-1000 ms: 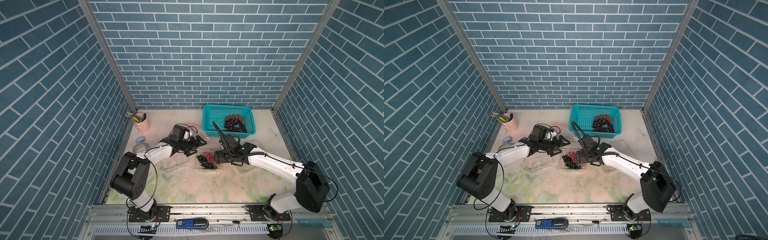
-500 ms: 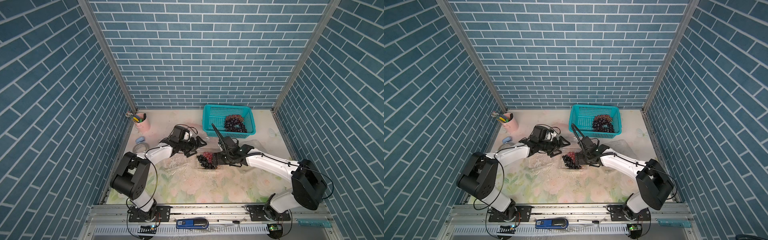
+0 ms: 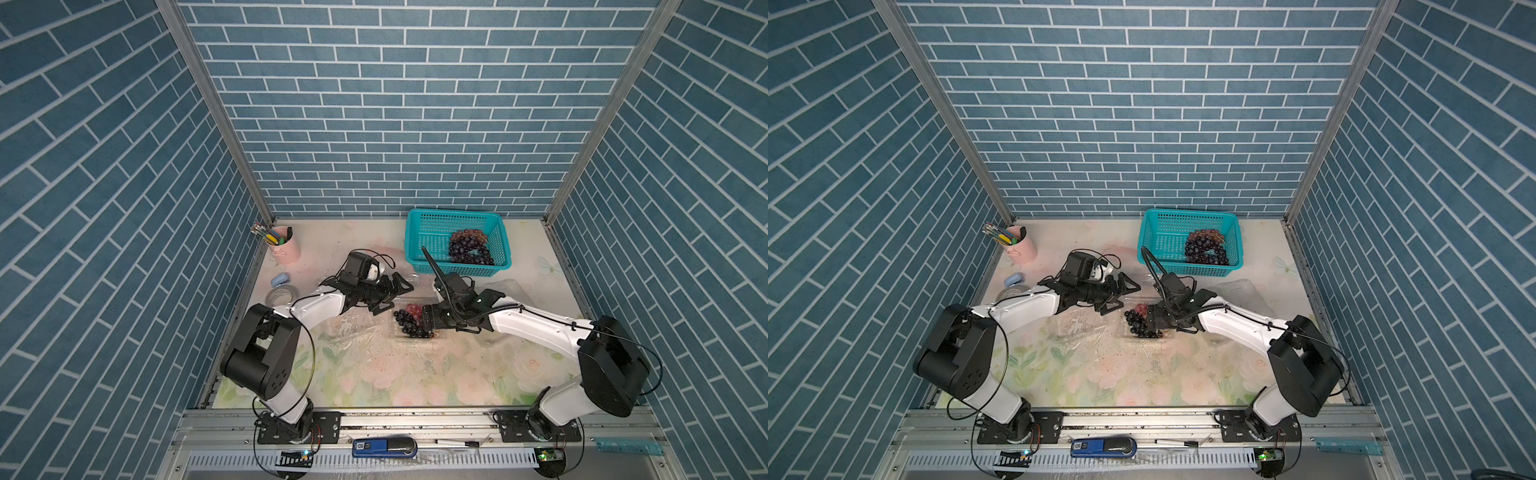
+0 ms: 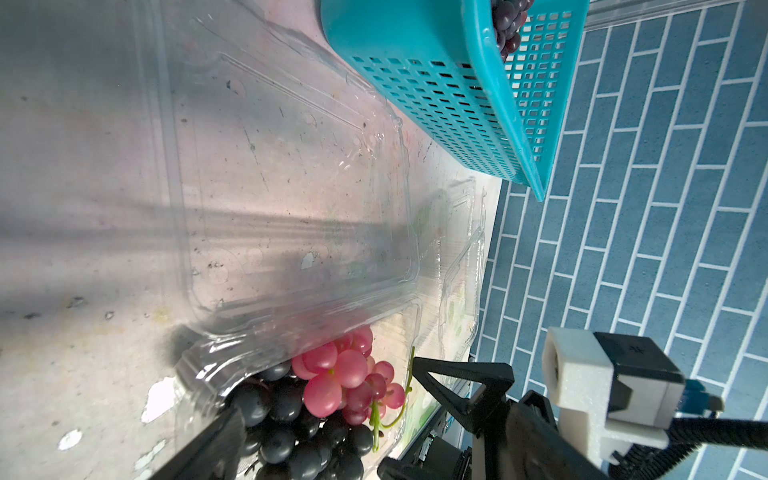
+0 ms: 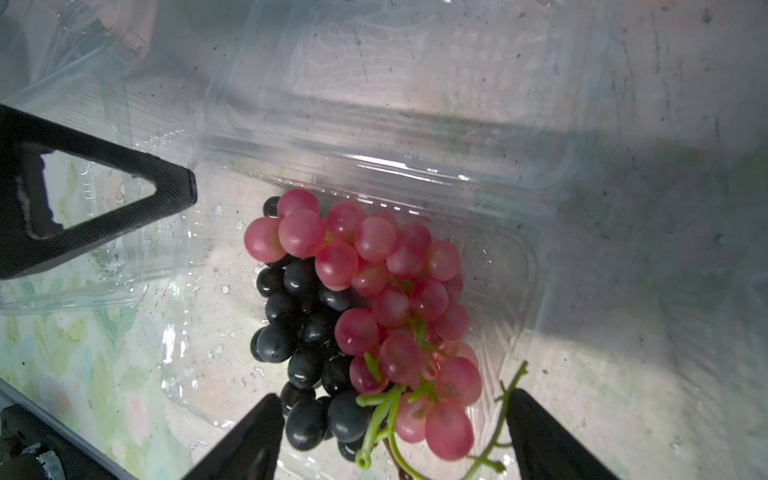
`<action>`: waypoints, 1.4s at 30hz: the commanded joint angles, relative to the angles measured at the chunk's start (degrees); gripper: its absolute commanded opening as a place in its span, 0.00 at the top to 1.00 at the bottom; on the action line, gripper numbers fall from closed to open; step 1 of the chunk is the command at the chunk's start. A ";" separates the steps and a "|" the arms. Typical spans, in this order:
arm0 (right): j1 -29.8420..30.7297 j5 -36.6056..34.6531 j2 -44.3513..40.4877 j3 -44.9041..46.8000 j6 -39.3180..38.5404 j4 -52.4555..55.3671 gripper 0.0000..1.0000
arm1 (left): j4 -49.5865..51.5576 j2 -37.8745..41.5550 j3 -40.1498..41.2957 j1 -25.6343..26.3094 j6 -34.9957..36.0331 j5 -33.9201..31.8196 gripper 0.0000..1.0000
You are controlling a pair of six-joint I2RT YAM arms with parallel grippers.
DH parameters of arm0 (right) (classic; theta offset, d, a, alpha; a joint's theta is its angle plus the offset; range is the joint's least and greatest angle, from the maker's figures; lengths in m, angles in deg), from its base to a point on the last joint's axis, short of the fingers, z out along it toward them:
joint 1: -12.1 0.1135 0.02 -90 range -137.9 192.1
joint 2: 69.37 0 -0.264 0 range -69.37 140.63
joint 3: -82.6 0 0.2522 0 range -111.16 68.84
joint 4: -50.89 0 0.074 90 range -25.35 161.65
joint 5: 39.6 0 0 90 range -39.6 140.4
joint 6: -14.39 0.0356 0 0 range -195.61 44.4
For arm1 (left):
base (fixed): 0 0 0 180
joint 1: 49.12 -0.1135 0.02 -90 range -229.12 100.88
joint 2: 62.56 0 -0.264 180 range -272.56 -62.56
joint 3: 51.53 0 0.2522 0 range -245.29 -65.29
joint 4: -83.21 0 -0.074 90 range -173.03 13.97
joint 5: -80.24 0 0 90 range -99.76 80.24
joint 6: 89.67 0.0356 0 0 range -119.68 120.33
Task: Pack grapes into containers
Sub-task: Adjust the grape in the packing box.
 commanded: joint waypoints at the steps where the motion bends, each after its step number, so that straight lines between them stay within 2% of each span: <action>1: 0.62 0.51 0.87 -0.16 2.34 -0.36 0.15 | -0.64 -0.10 0.65 0.36 0.19 0.58 0.01; 6: 0.92 2.27 1.18 -0.64 2.34 -0.51 0.15 | -0.64 -0.10 0.70 0.37 0.19 0.66 0.00; 29: 2.93 2.10 1.59 -3.13 2.35 0.55 0.15 | -1.67 -0.28 1.84 0.33 -0.03 0.93 0.00; 42: 3.94 2.80 4.69 -3.84 3.22 -0.96 0.15 | -2.05 -0.30 2.37 0.39 -0.13 0.91 0.01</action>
